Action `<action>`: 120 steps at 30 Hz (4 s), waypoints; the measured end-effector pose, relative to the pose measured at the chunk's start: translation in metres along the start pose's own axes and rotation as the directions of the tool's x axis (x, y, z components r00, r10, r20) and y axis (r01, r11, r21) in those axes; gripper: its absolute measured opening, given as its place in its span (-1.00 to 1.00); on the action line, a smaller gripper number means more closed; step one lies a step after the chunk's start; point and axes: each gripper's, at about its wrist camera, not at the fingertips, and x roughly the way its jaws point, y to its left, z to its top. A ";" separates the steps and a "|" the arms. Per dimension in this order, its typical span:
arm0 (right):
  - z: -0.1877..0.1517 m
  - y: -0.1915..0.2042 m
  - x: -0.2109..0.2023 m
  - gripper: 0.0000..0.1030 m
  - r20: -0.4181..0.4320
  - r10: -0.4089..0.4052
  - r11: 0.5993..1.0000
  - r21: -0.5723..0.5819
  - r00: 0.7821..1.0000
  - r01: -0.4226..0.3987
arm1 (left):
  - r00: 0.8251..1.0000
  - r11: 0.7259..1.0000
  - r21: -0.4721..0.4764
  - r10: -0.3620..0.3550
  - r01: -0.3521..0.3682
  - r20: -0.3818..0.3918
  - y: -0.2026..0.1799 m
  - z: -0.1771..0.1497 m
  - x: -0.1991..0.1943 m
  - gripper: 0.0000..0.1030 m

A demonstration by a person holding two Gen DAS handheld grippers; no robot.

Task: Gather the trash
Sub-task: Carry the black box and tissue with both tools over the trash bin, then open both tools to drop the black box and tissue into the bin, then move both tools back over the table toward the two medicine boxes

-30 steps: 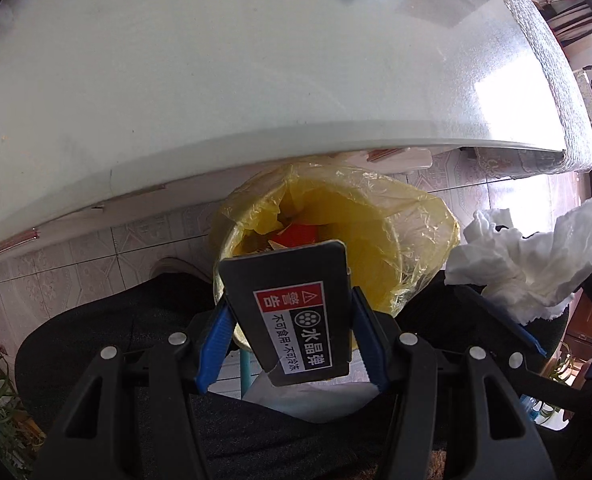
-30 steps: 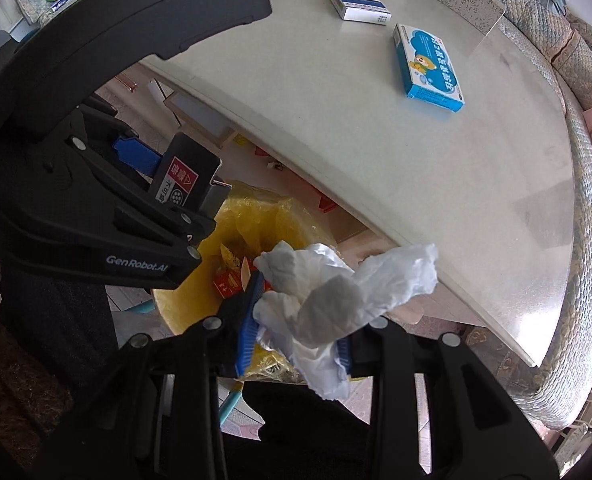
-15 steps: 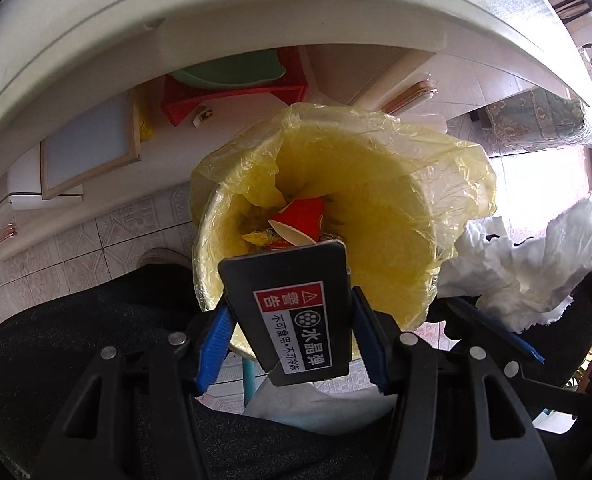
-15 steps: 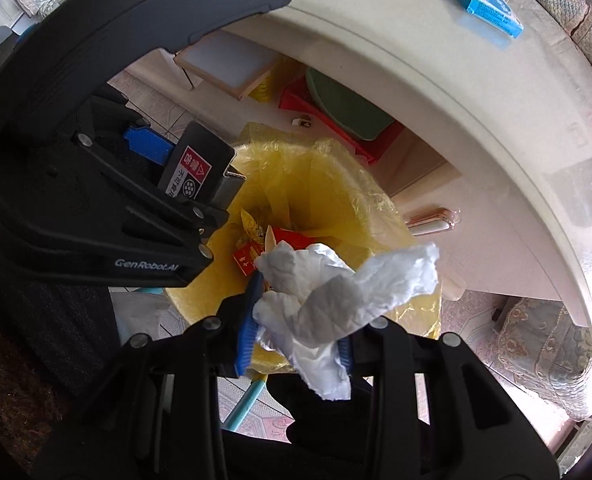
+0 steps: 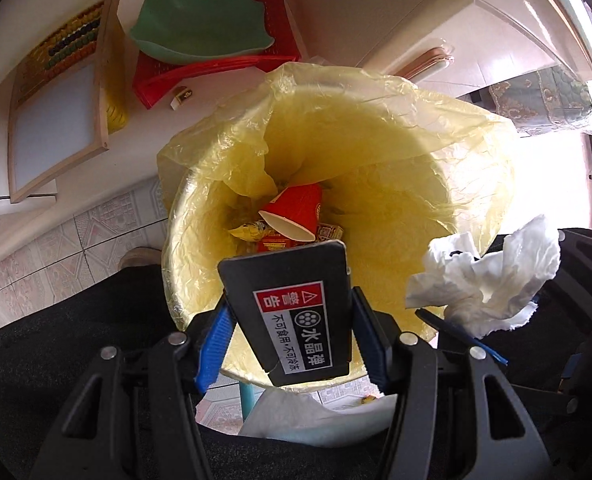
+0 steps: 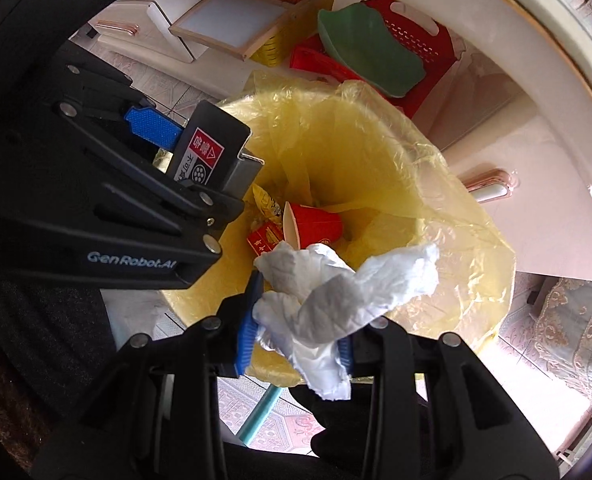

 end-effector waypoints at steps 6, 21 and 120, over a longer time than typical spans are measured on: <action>-0.001 -0.006 0.023 -0.36 -0.021 0.045 0.998 0.038 0.999 -0.044 | 1.000 1.000 -0.003 -0.022 0.022 -0.017 0.007 0.008 0.015 0.07; -0.001 -0.009 0.069 -0.35 -0.086 0.112 0.991 0.076 0.990 -0.106 | 0.999 1.000 0.006 -0.004 0.004 -0.054 0.013 0.020 0.048 0.07; 0.221 -0.147 -0.242 0.84 0.212 -0.069 0.994 -0.068 0.975 0.085 | 0.983 0.808 -0.583 0.027 0.086 0.182 0.079 0.206 -0.305 0.84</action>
